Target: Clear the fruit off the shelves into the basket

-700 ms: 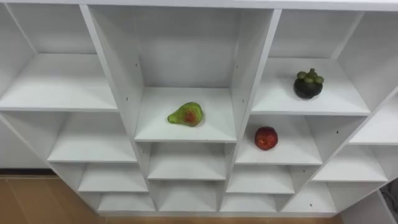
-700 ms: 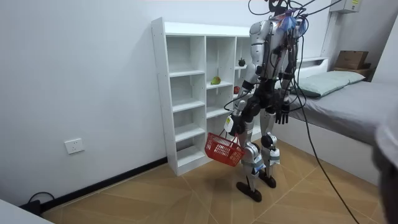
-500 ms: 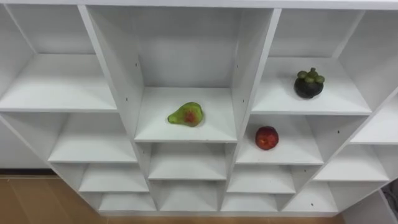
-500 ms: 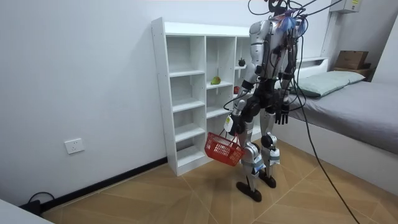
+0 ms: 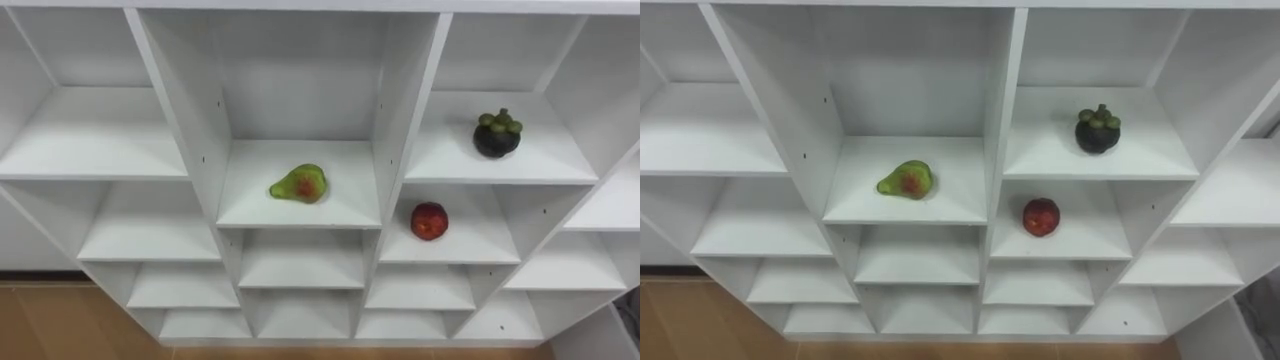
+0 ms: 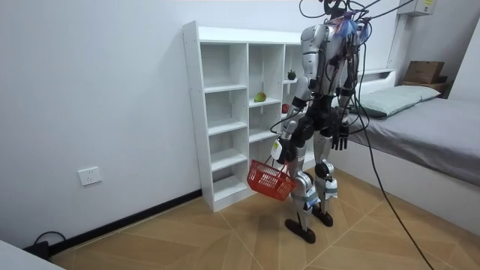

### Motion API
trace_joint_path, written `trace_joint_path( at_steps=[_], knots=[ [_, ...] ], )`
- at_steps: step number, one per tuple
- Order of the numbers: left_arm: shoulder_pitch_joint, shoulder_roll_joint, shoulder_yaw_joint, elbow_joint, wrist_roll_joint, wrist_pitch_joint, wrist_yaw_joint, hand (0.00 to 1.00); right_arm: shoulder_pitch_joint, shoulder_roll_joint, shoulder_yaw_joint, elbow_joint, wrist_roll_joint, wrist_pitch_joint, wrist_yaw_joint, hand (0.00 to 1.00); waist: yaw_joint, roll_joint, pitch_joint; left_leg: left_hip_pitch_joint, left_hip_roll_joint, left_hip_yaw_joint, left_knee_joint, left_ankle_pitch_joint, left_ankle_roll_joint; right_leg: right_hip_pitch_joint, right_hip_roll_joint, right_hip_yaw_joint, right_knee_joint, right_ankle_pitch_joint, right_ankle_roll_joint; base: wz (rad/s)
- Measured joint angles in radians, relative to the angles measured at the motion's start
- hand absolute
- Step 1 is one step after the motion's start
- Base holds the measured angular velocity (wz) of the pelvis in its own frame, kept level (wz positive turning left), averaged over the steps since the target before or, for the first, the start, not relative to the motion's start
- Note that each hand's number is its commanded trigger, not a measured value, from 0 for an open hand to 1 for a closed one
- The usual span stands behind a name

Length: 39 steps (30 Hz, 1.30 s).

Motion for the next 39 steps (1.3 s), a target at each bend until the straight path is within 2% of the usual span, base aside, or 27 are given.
trace_joint_path(
  at_steps=[10,17,20,28,31,34,38,39],
  knots=[
    [0.001,0.000,0.000,0.001,-0.001,-0.001,0.001,1.00,0.002,0.000,-0.007,-0.002,-0.001,0.000,-0.008,0.00,0.000,-0.007,0.0010,-0.001,0.001,-0.001,0.001,0.000,0.000,0.000,0.000,0.000,0.000,0.000,0.000,0.00],
    [0.001,0.001,-0.001,0.002,-0.025,-0.005,0.016,1.00,0.000,0.000,-0.030,-0.011,0.005,-0.004,-0.101,0.00,0.001,-0.008,0.0010,-0.002,0.000,-0.001,0.001,0.000,0.000,-0.001,0.000,0.000,-0.001,0.000,0.000,0.00],
    [0.003,0.003,-0.001,0.002,-0.041,-0.006,0.025,1.00,0.002,-0.001,-0.033,-0.024,0.027,-0.017,-0.149,0.00,0.001,-0.006,0.0008,-0.002,-0.002,-0.001,0.001,0.000,0.000,0.000,0.001,-0.001,-0.001,0.000,0.000,0.00],
    [0.001,0.001,0.000,0.000,-0.041,-0.028,0.042,1.00,0.009,-0.003,-0.084,-0.121,0.053,-0.063,-0.254,0.00,0.005,0.013,-0.0001,-0.007,0.001,0.017,-0.003,0.000,0.000,-0.019,0.003,0.015,0.011,0.000,0.000,-0.05],
    [-0.009,0.001,0.004,-0.010,-0.040,-0.038,0.047,1.00,0.034,-0.001,-0.119,-0.266,0.116,-0.111,-0.296,0.00,-0.002,0.020,-0.0022,-0.024,0.001,0.016,-0.001,0.000,0.000,-0.037,0.002,0.013,0.014,0.001,-0.001,-0.02],
    [-0.001,0.002,0.009,-0.022,-0.065,-0.074,0.070,1.00,0.057,-0.001,-0.127,-0.378,0.166,-0.169,-0.323,0.00,0.000,0.019,-0.0040,-0.026,0.000,0.020,0.003,0.000,0.000,-0.035,0.003,0.014,0.010,0.003,-0.002,0.00],
    [-0.005,0.000,0.002,-0.024,-0.122,-0.113,0.088,1.00,0.114,0.000,-0.119,-0.543,0.190,-0.202,-0.344,0.00,0.000,0.021,-0.0034,-0.028,0.000,0.028,0.003,0.000,0.000,-0.039,0.004,0.024,0.010,0.003,-0.001,-0.07],
    [-0.006,0.001,0.003,-0.022,-0.148,-0.123,0.099,1.00,0.129,0.000,-0.117,-0.589,0.192,-0.217,-0.354,0.00,-0.001,0.024,-0.0054,-0.027,0.000,0.031,0.003,0.000,0.000,-0.039,0.004,0.028,0.010,0.003,-0.001,-0.08]
  ],
)
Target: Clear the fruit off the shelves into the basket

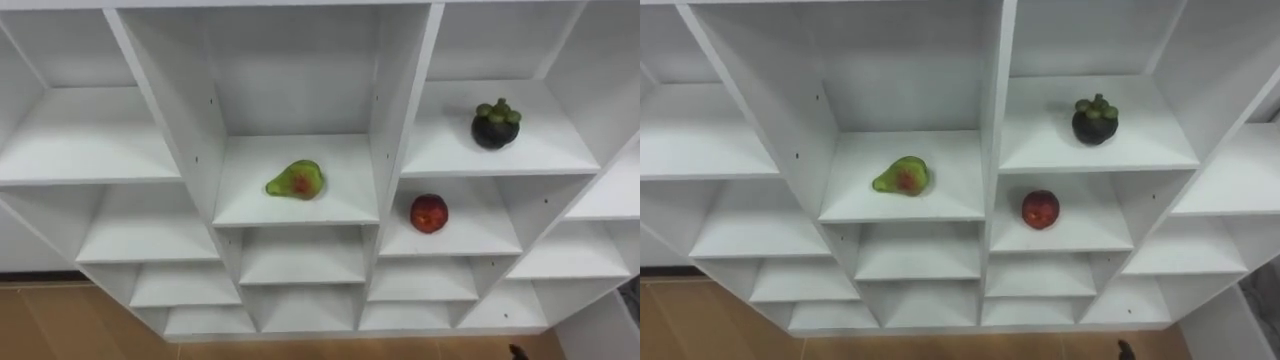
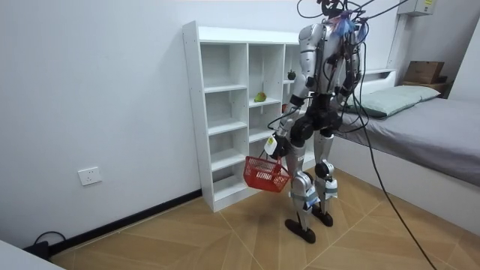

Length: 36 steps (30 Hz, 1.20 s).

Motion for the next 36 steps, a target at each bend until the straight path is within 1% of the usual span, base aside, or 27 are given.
trace_joint_path(
  at_steps=[2,4,8,10,11,13,14,16,17,18,21,28,31,35,36],
  knots=[
    [-0.003,0.000,0.000,-0.001,-0.033,-0.013,0.011,1.00,0.010,0.000,0.004,-0.050,0.002,-0.011,-0.009,0.00,-0.001,0.000,0.0003,0.002,0.000,0.009,0.000,0.000,0.000,-0.001,0.000,0.008,0.000,0.000,0.000,-0.12],
    [-0.001,0.000,-0.001,-0.021,-0.070,-0.021,0.011,1.00,0.034,0.003,0.012,-0.136,0.004,-0.012,-0.016,0.00,-0.001,0.001,0.0006,0.005,0.000,0.017,-0.002,0.000,0.000,-0.001,0.000,0.013,-0.001,0.000,0.000,-0.11],
    [0.007,0.000,-0.003,-0.067,-0.090,-0.048,0.011,1.00,0.073,0.004,0.032,-0.300,0.008,-0.023,-0.024,0.00,-0.001,0.004,0.0023,0.002,0.000,0.019,-0.003,0.000,0.000,-0.009,0.004,0.019,0.002,0.000,0.000,-0.06],
    [0.008,-0.001,-0.003,-0.069,-0.092,-0.072,0.012,1.00,0.086,0.004,0.051,-0.382,0.008,-0.032,-0.025,0.00,-0.002,0.004,0.0022,-0.005,0.001,0.019,-0.005,0.000,0.000,-0.017,0.004,0.022,0.003,0.001,0.000,-0.02],
    [0.002,-0.001,-0.004,-0.067,-0.100,-0.087,0.012,1.00,0.093,0.004,0.057,-0.431,0.008,-0.043,-0.025,0.00,-0.004,0.004,0.0017,-0.006,0.001,0.019,-0.006,0.000,0.000,-0.018,0.005,0.022,0.003,0.001,0.000,0.00],
    [0.001,0.000,-0.007,-0.055,-0.138,-0.108,0.027,1.00,0.093,0.004,0.071,-0.542,0.014,-0.049,-0.043,0.00,-0.004,0.003,0.0015,-0.008,0.001,0.020,-0.006,0.000,0.000,-0.018,0.010,0.032,0.002,0.003,0.000,-0.09],
    [0.001,0.001,-0.007,-0.053,-0.150,-0.113,0.030,1.00,0.091,0.004,0.075,-0.567,0.015,-0.056,-0.049,0.00,-0.005,0.002,0.0018,-0.008,0.001,0.019,-0.006,0.000,0.000,-0.019,0.011,0.034,0.001,0.004,0.000,-0.14],
    [0.006,0.007,-0.011,-0.050,-0.171,-0.124,0.036,1.00,0.087,0.004,0.087,-0.626,0.008,-0.106,-0.077,0.00,-0.008,-0.004,-0.0001,-0.010,0.003,0.020,-0.006,0.000,0.000,-0.023,0.014,0.040,0.001,0.006,-0.002,-0.08],
    [0.005,0.007,-0.013,-0.047,-0.176,-0.127,0.040,1.00,0.087,0.004,0.088,-0.635,0.008,-0.114,-0.081,0.00,-0.009,-0.005,0.0000,-0.010,0.003,0.020,-0.006,0.000,0.000,-0.025,0.014,0.040,0.001,0.006,-0.002,0.00],
    [0.003,0.008,-0.025,-0.036,-0.204,-0.132,0.047,1.00,0.086,0.004,0.090,-0.652,0.008,-0.118,-0.088,0.00,-0.009,-0.007,-0.0010,-0.012,0.003,0.021,-0.006,0.000,0.000,-0.031,0.014,0.041,0.003,0.006,-0.002,0.00],
    [0.004,0.011,-0.030,-0.028,-0.216,-0.139,0.047,1.00,0.085,0.003,0.089,-0.712,0.007,-0.112,-0.103,0.00,-0.005,-0.007,-0.0021,-0.029,0.004,0.023,-0.006,0.000,0.000,-0.042,0.016,0.041,0.004,0.011,-0.003,0.00],
    [-0.010,0.017,-0.058,0.023,-0.225,-0.139,0.047,1.00,0.082,-0.017,0.096,-0.831,-0.007,-0.115,-0.155,0.00,0.001,0.000,0.0021,-0.035,0.005,0.025,-0.007,0.000,0.000,-0.049,0.016,0.040,0.004,0.018,-0.001,0.00],
    [-0.015,0.021,-0.074,0.023,-0.225,-0.138,0.047,1.00,0.072,-0.023,0.099,-0.897,-0.012,-0.123,-0.175,0.00,0.001,0.000,0.0020,-0.035,0.004,0.025,-0.009,0.000,0.000,-0.049,0.017,0.041,0.001,0.019,0.001,0.02],
    [-0.014,0.022,-0.073,0.023,-0.224,-0.138,0.045,1.00,0.061,-0.028,0.097,-0.947,-0.041,-0.124,-0.199,0.00,0.002,-0.002,0.0009,-0.032,0.004,0.025,-0.014,0.000,0.000,-0.049,0.016,0.040,0.002,0.020,0.002,0.00],
    [-0.014,0.023,-0.073,0.023,-0.225,-0.138,0.045,1.00,0.060,-0.035,0.098,-0.965,-0.041,-0.125,-0.210,0.00,0.002,-0.003,0.0006,-0.031,0.003,0.025,-0.014,0.000,0.000,-0.049,0.016,0.040,0.001,0.020,0.002,0.00]
  ],
)
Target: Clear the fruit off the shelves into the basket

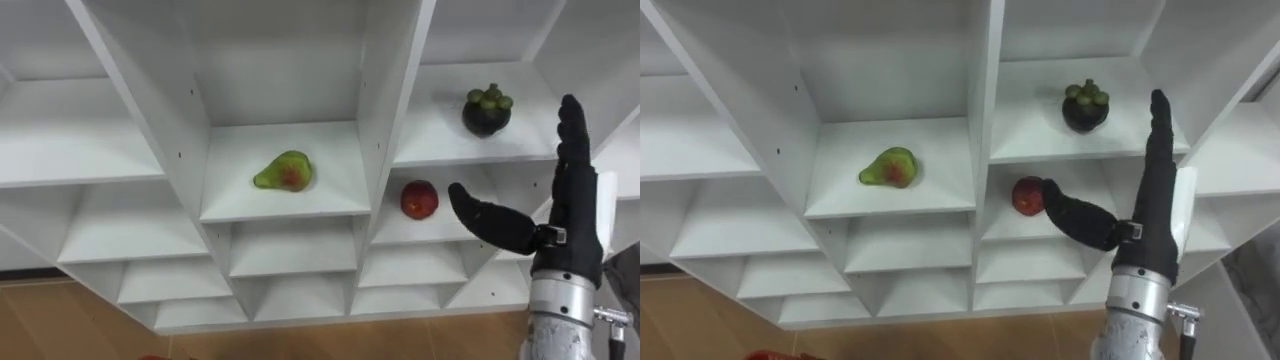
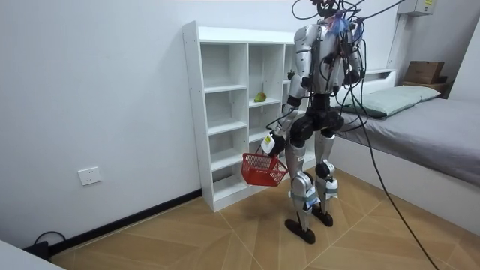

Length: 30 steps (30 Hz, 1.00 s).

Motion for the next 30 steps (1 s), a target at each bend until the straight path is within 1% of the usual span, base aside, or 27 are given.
trace_joint_path(
  at_steps=[1,3,8,10,13,14,18,19,21,22,23,25,26,27,28,30],
  knots=[
    [0.000,0.000,0.001,0.000,0.001,0.000,0.000,1.00,-0.011,-0.015,0.000,-0.005,0.001,-0.002,-0.008,0.00,0.003,-0.002,-0.0002,0.001,0.000,0.000,0.000,0.000,0.000,0.001,0.000,-0.003,0.000,0.000,0.000,0.00],
    [-0.001,0.002,0.001,0.000,0.001,0.000,-0.002,1.00,-0.032,-0.032,-0.005,-0.005,0.001,-0.002,-0.017,0.00,0.002,-0.005,-0.0001,0.001,0.000,0.000,0.000,0.000,0.000,0.001,0.000,-0.004,0.000,0.000,0.000,0.00],
    [-0.002,0.007,0.003,0.000,0.001,0.001,-0.006,1.00,-0.058,-0.034,-0.010,-0.004,0.004,-0.002,-0.025,0.00,0.001,-0.019,-0.0016,0.001,0.000,-0.001,-0.001,0.000,0.000,0.002,0.000,-0.006,-0.002,0.000,0.000,0.00],
    [-0.002,0.013,0.006,-0.001,0.000,0.002,-0.015,1.00,-0.064,-0.034,-0.012,-0.002,0.017,-0.002,-0.025,0.00,0.001,-0.027,-0.0007,0.001,0.000,-0.002,-0.001,0.000,0.000,0.002,-0.001,-0.006,-0.002,0.000,0.000,0.00],
    [-0.006,0.024,0.015,-0.001,0.005,0.018,-0.025,1.00,-0.096,-0.034,-0.016,0.023,0.062,-0.002,-0.024,0.00,0.000,-0.040,0.0032,0.001,0.000,-0.002,-0.001,0.000,0.000,0.002,-0.001,-0.006,-0.001,0.000,0.000,0.00],
    [-0.005,0.026,0.015,-0.001,0.010,0.019,-0.025,1.00,-0.104,-0.034,-0.019,0.031,0.074,-0.002,-0.024,0.00,0.001,-0.042,0.0037,0.001,0.000,-0.001,-0.001,0.000,0.000,0.002,-0.001,-0.006,-0.001,0.000,0.000,0.00],
    [0.002,0.036,0.012,-0.003,0.011,0.023,-0.029,1.00,-0.150,-0.058,-0.025,0.103,0.121,0.003,-0.023,0.00,0.001,-0.041,0.0053,0.003,0.000,-0.011,-0.001,0.000,0.000,0.009,-0.002,-0.013,-0.001,0.000,0.000,0.03],
    [0.004,0.037,0.013,-0.007,0.011,0.030,-0.034,1.00,-0.168,-0.060,-0.029,0.124,0.131,0.003,-0.018,0.00,0.000,-0.041,0.0053,0.002,0.000,-0.016,0.000,0.000,0.000,0.009,-0.002,-0.018,-0.001,0.000,0.000,0.10],
    [0.003,0.037,0.012,-0.016,0.011,0.045,-0.042,1.00,-0.198,-0.064,-0.042,0.157,0.173,0.005,0.000,0.00,-0.002,-0.037,0.0079,-0.002,0.000,-0.023,0.000,0.000,0.000,0.008,-0.003,-0.027,-0.001,0.001,0.000,0.12],
    [0.002,0.037,0.013,-0.022,0.011,0.049,-0.044,1.00,-0.207,-0.067,-0.046,0.169,0.186,0.008,0.005,0.00,-0.002,-0.036,0.0081,-0.004,0.000,-0.027,0.001,0.000,0.000,0.007,-0.004,-0.030,-0.001,0.001,0.000,0.15],
    [0.003,0.037,0.013,-0.030,0.011,0.057,-0.046,1.00,-0.217,-0.077,-0.054,0.179,0.206,0.020,0.012,0.00,-0.001,-0.034,0.0067,-0.010,0.000,-0.033,0.001,0.000,0.000,0.003,-0.004,-0.031,-0.001,0.001,-0.001,0.12],
    [0.005,0.037,0.016,-0.047,0.015,0.061,-0.050,1.00,-0.247,-0.094,-0.058,0.219,0.206,0.023,0.027,0.00,0.000,-0.034,0.0065,-0.012,0.000,-0.036,0.006,0.000,0.000,0.004,-0.004,-0.032,-0.001,0.001,-0.001,0.07],
    [0.016,0.037,0.019,-0.053,0.025,0.063,-0.056,1.00,-0.266,-0.100,-0.064,0.251,0.206,0.028,0.036,0.00,0.000,-0.034,0.0064,-0.011,0.000,-0.039,0.008,0.000,0.000,0.009,-0.005,-0.035,-0.001,0.001,-0.001,0.10],
    [0.017,0.037,0.024,-0.067,0.031,0.068,-0.062,1.00,-0.277,-0.101,-0.074,0.269,0.206,0.038,0.041,0.00,0.000,-0.035,0.0058,-0.010,0.000,-0.042,0.008,0.000,0.000,0.011,-0.005,-0.041,-0.002,0.001,-0.001,0.13],
    [0.018,0.037,0.025,-0.072,0.031,0.068,-0.063,1.00,-0.281,-0.101,-0.077,0.276,0.206,0.040,0.043,0.00,0.001,-0.036,0.0058,-0.010,0.000,-0.044,0.008,0.000,0.000,0.013,-0.005,-0.043,-0.002,0.001,-0.001,0.10],
    [0.019,0.037,0.024,-0.079,0.034,0.077,-0.066,1.00,-0.316,-0.101,-0.080,0.319,0.200,0.048,0.060,0.00,0.002,-0.037,0.0062,-0.009,0.000,-0.047,0.010,0.000,0.000,0.015,-0.005,-0.042,-0.003,0.001,-0.001,0.02]
  ],
)
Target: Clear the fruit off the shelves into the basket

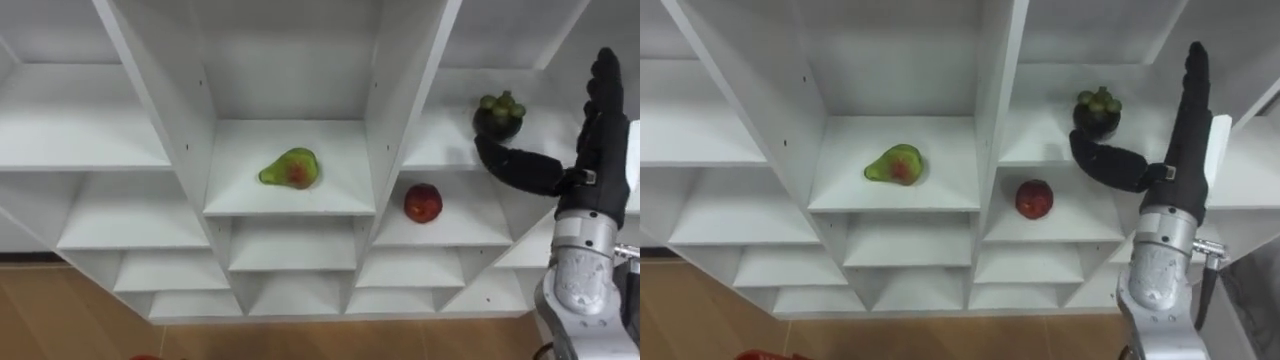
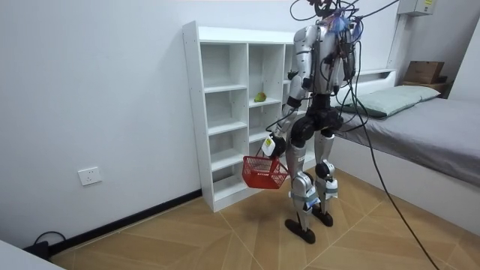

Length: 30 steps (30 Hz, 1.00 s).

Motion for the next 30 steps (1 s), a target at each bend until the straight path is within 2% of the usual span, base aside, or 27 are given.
trace_joint_path(
  at_steps=[5,11,16,22,25,30],
  knots=[
    [0.001,0.000,0.010,0.000,0.047,0.004,0.000,1.00,-0.031,-0.006,-0.011,0.035,0.017,0.010,0.035,0.00,0.004,-0.007,-0.0010,0.003,0.000,-0.001,0.001,0.000,0.000,0.002,0.000,-0.004,0.002,0.000,0.000,0.00],
    [0.002,0.001,0.020,-0.004,0.128,0.012,0.001,1.00,-0.076,-0.044,-0.011,0.035,0.019,0.010,0.048,0.00,0.008,-0.022,0.0013,0.002,0.000,0.000,0.003,0.000,0.000,0.002,0.000,-0.003,0.001,0.000,0.000,0.00],
    [0.003,0.001,0.035,-0.018,0.192,0.042,0.000,1.00,-0.087,-0.046,-0.012,0.040,0.012,0.013,0.060,0.00,0.025,-0.022,0.0010,0.000,0.000,0.000,0.005,0.000,0.000,0.001,0.000,-0.004,0.001,0.000,-0.001,0.00],
    [0.009,0.001,0.046,-0.018,0.194,0.076,-0.016,1.00,-0.092,-0.046,-0.012,0.087,0.009,0.037,0.095,0.00,0.030,-0.023,0.0009,0.001,0.000,-0.007,0.005,0.000,0.000,0.006,-0.001,-0.013,0.002,0.000,-0.001,0.03],
    [0.010,0.001,0.046,-0.019,0.195,0.094,-0.028,1.00,-0.093,-0.046,-0.012,0.090,0.004,0.066,0.115,0.00,0.030,-0.022,0.0010,-0.001,0.000,-0.008,0.006,0.000,0.000,0.004,-0.001,-0.015,0.002,0.000,-0.001,0.00],
    [0.013,0.001,0.047,-0.019,0.194,0.099,-0.047,1.00,-0.095,-0.046,-0.012,0.095,-0.002,0.075,0.136,0.00,0.030,-0.023,0.0013,0.001,0.000,-0.009,0.007,0.000,0.000,0.007,-0.002,-0.016,0.002,0.001,-0.001,0.00]
  ],
)
